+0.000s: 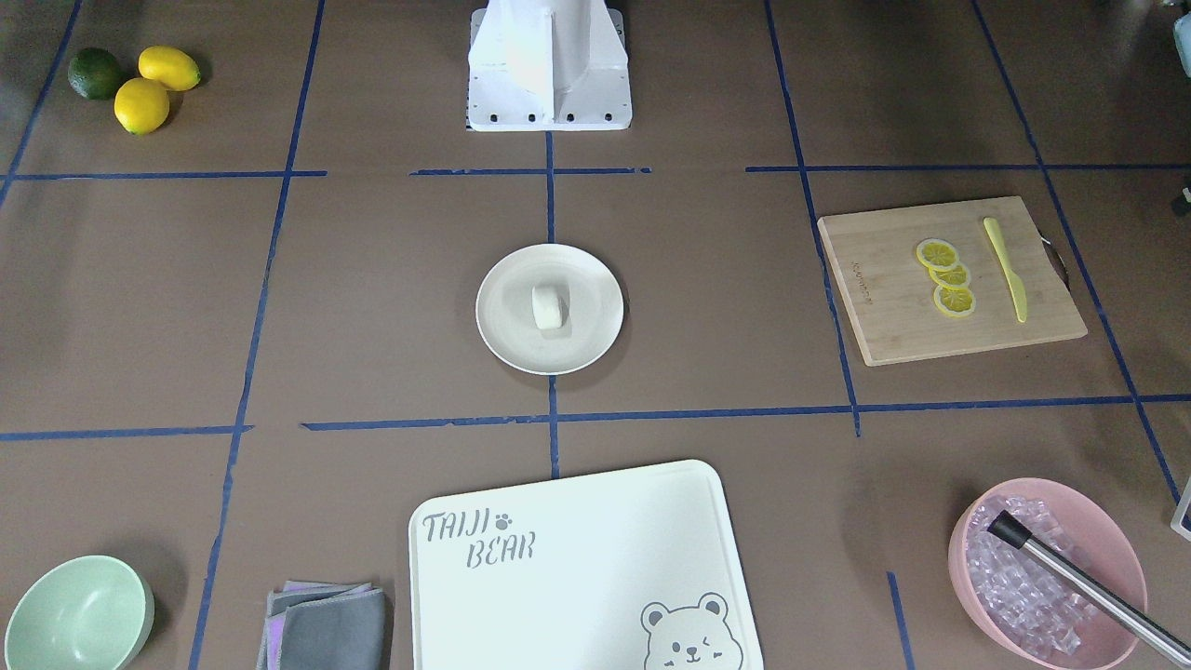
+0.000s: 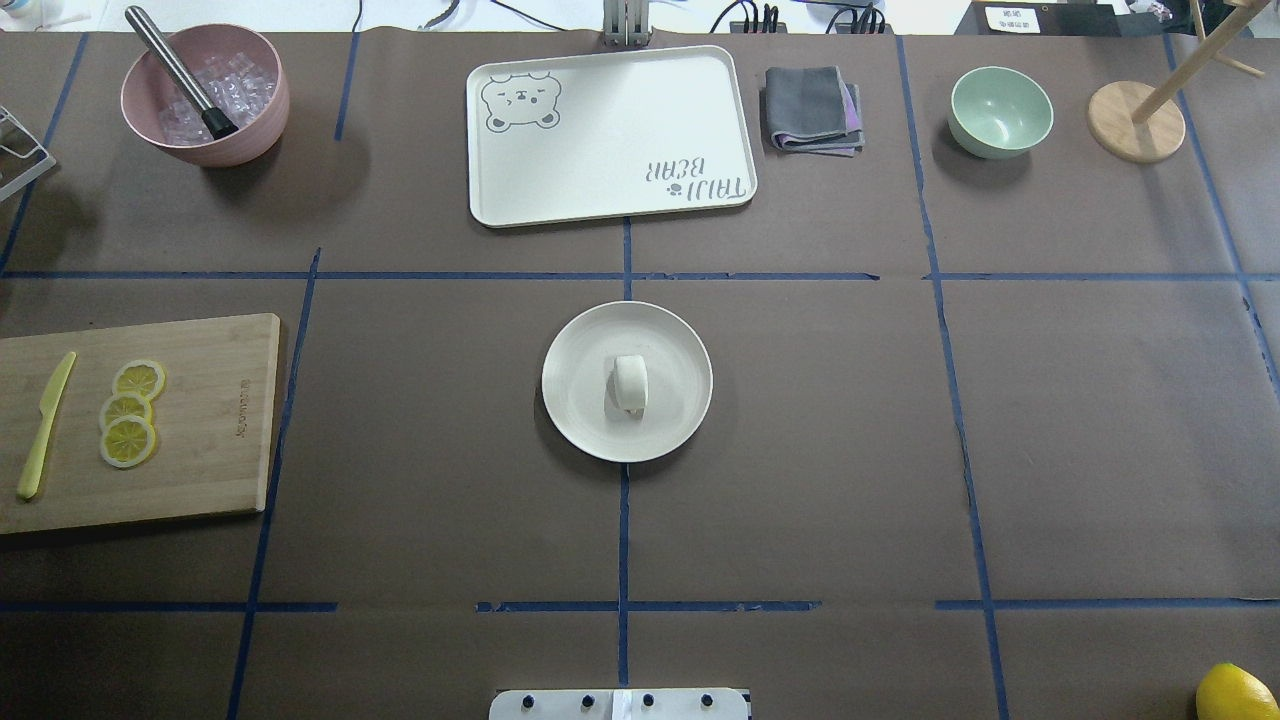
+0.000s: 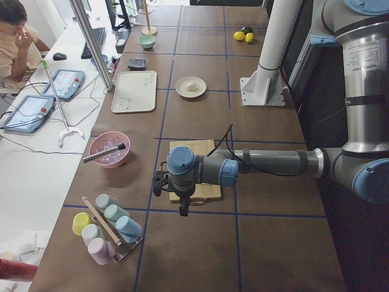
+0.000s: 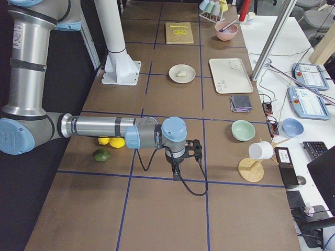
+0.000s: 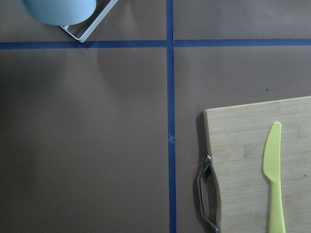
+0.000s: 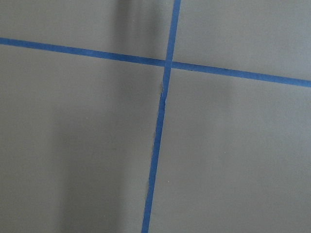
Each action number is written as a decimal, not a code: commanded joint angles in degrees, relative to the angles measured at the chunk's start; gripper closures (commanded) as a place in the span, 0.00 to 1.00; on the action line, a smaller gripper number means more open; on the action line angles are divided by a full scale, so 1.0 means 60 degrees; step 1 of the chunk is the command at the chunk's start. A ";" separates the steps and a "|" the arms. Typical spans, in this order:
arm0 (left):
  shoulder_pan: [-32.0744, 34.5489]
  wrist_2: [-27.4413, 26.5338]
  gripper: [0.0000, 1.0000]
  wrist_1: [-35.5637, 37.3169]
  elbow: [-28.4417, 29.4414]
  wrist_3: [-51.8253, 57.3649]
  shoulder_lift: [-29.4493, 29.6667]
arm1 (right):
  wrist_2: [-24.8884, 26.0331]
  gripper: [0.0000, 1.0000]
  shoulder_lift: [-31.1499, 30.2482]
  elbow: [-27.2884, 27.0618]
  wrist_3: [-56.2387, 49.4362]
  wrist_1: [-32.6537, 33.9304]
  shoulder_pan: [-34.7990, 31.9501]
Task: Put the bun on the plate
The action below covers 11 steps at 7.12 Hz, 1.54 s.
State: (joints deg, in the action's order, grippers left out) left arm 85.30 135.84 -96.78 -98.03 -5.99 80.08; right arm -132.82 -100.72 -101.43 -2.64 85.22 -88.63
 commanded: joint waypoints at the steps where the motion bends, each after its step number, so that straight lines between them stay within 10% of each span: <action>1: -0.0008 -0.0009 0.00 0.0002 0.0035 -0.0013 -0.0003 | -0.0011 0.00 0.0000 0.0001 0.0000 -0.0010 0.0080; 11: 0.0021 -0.0198 0.00 0.0002 0.0035 -0.0013 -0.0017 | 0.0003 0.00 0.0000 -0.0014 0.0000 -0.0024 0.0095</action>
